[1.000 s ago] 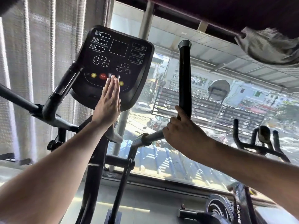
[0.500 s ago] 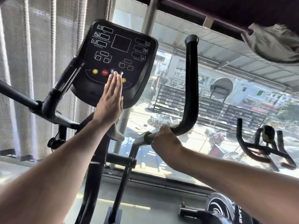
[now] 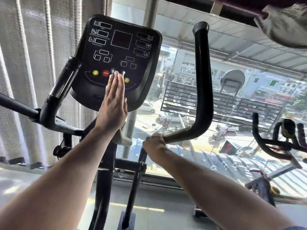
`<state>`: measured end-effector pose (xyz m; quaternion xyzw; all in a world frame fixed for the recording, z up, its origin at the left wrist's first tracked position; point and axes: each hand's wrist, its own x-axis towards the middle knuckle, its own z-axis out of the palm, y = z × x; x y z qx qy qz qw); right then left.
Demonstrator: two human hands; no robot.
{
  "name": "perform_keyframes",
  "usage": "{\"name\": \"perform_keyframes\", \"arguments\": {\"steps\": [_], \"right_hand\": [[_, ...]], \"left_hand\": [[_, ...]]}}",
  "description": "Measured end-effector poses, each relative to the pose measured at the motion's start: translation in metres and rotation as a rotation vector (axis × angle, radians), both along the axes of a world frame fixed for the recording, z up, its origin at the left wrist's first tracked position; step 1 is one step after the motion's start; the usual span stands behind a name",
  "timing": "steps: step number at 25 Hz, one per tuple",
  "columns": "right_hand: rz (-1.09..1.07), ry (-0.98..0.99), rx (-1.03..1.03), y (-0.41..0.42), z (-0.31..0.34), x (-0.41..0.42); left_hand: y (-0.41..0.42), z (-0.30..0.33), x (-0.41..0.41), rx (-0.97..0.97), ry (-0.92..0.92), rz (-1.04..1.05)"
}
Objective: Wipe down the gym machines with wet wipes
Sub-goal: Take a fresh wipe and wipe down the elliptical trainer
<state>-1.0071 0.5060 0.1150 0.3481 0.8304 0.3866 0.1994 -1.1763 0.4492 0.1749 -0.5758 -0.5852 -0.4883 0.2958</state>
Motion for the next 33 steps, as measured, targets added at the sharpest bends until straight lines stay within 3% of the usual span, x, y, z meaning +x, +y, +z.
{"name": "perform_keyframes", "arguments": {"steps": [4, 8, 11, 14, 17, 19, 21, 24, 29, 33], "right_hand": [[0.117, 0.108, -0.020, -0.027, 0.033, 0.031], [0.357, 0.142, 0.135, -0.062, 0.050, 0.084], [0.365, 0.297, -0.082, -0.071, 0.036, 0.133], [0.200, 0.830, -0.328, -0.029, 0.024, 0.166], [0.024, 1.748, -0.650, 0.025, 0.013, 0.158], [0.006, 1.940, -0.803, 0.059, -0.001, 0.131], [0.003, 1.851, -0.931, 0.087, -0.017, 0.105], [0.098, 1.537, -1.031, 0.156, -0.065, 0.083], [0.129, 1.351, -0.991, 0.110, -0.016, 0.099], [0.312, 1.622, -1.077, 0.062, 0.018, 0.124]], "left_hand": [[-0.003, 0.001, 0.001, -0.015, 0.002, 0.010], [-0.003, 0.002, 0.005, -0.033, -0.004, 0.047], [-0.002, 0.001, 0.006, -0.049, -0.018, 0.093], [0.000, -0.003, 0.008, -0.061, -0.013, 0.140], [-0.001, -0.004, 0.010, -0.043, -0.005, 0.138], [-0.002, -0.004, 0.009, -0.031, 0.007, 0.130], [-0.002, -0.005, 0.005, -0.027, 0.033, 0.133], [-0.001, -0.006, 0.004, -0.012, 0.059, 0.150], [-0.001, -0.006, 0.002, -0.027, 0.107, 0.215], [0.000, -0.009, 0.003, -0.072, 0.100, 0.296]]}}
